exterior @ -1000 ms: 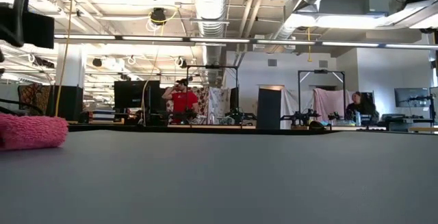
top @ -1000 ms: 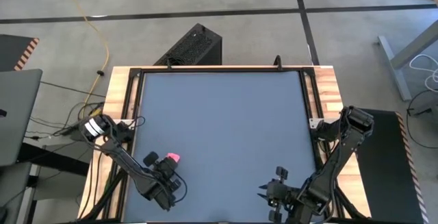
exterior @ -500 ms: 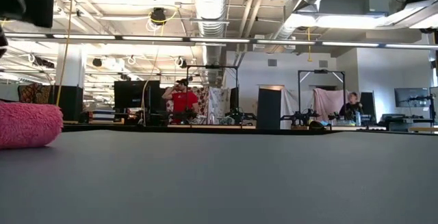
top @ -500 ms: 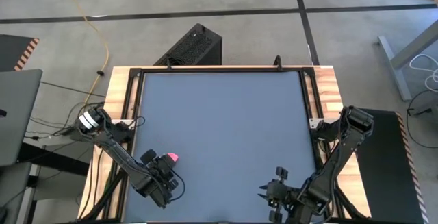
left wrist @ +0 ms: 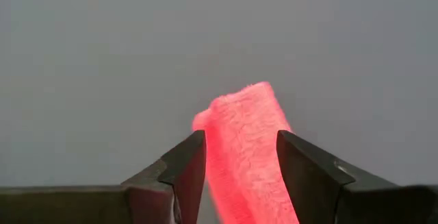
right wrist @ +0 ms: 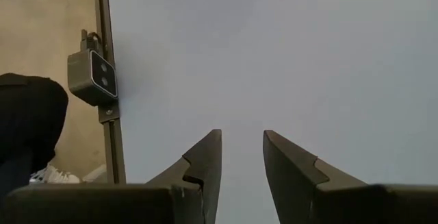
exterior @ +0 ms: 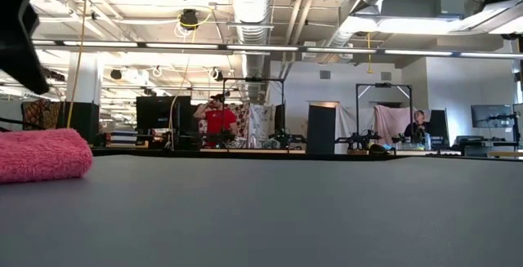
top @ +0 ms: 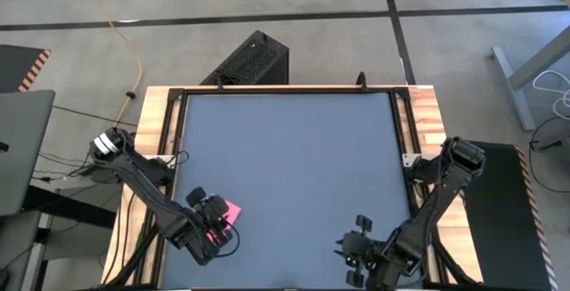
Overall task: Roll towel
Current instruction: Return to Home Position
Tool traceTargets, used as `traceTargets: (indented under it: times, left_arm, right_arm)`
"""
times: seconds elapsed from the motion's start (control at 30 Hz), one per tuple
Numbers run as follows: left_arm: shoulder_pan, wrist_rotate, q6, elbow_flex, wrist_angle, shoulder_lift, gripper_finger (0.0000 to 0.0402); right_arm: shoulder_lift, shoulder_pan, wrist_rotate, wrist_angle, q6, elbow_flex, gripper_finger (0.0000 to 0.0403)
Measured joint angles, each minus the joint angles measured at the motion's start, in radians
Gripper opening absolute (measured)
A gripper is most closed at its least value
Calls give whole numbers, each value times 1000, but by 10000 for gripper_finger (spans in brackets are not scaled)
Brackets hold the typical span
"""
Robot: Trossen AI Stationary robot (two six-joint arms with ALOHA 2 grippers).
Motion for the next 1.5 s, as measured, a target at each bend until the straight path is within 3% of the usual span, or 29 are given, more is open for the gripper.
traceTargets:
  times: [0.17, 0.53, 0.73, 0.93, 1.33, 1.5]
  left_arm:
    - [25, -2, 120, -22, 157, 3, 167]
    - [166, 124, 186, -197, 271, 10, 167]
    - [211, 193, 103, -237, 217, 9, 167]
    - [185, 242, -48, -205, -31, -10, 167]
    - [156, 159, -137, -200, -124, -148, 167]
    - [129, 22, -90, -200, -89, -229, 167]
  right_arm:
    - [0, -17, -41, 0, 1, 0, 133]
    - [0, -36, -92, -2, 11, 0, 133]
    - [0, -35, -92, -11, 0, 0, 134]
    - [0, -46, -92, -20, -26, 0, 134]
    - [0, -67, -117, -27, -30, 0, 134]
    - [-7, -74, -135, -27, -83, 0, 134]
